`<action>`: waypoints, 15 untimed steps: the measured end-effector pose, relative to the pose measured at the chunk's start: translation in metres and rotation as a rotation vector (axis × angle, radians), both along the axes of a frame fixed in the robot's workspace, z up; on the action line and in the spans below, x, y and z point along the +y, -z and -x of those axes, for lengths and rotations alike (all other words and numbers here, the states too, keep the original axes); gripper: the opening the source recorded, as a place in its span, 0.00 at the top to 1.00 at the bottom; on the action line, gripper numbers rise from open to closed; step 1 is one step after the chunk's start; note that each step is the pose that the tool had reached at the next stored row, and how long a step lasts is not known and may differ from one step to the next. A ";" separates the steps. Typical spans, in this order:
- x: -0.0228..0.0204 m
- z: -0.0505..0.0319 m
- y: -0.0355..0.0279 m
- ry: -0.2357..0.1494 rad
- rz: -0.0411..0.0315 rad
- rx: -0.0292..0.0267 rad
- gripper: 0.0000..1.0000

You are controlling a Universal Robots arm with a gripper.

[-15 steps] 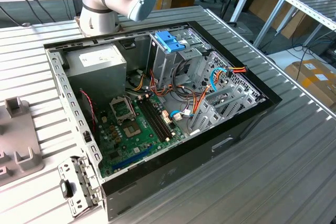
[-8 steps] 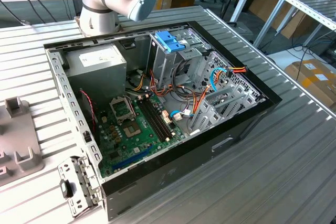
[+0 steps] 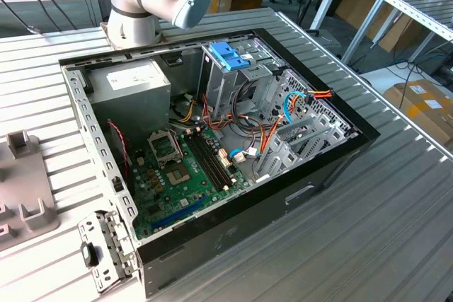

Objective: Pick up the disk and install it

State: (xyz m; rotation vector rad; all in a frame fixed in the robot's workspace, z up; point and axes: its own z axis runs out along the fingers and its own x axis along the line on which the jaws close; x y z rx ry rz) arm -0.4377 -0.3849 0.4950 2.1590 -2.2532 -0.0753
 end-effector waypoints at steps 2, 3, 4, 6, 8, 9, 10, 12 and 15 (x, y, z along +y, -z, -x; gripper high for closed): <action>0.0000 -0.0001 0.0001 0.000 -0.0001 -0.0002 0.63; 0.0000 -0.0010 -0.0001 0.000 0.0001 0.0001 0.63; 0.0000 -0.0015 0.0000 0.000 0.0000 0.0000 0.63; -0.0002 -0.0082 0.0000 0.000 0.0001 0.0000 0.63; -0.0002 -0.0287 0.0000 0.000 0.0000 0.0000 0.63; -0.0002 -0.0298 0.0000 0.000 0.0000 0.0000 0.63; -0.0002 -0.0310 0.0000 0.000 0.0000 0.0000 0.63; -0.0002 -0.0343 0.0000 0.000 0.0000 0.0000 0.63; -0.0002 -0.0392 0.0000 0.000 0.0000 0.0000 0.63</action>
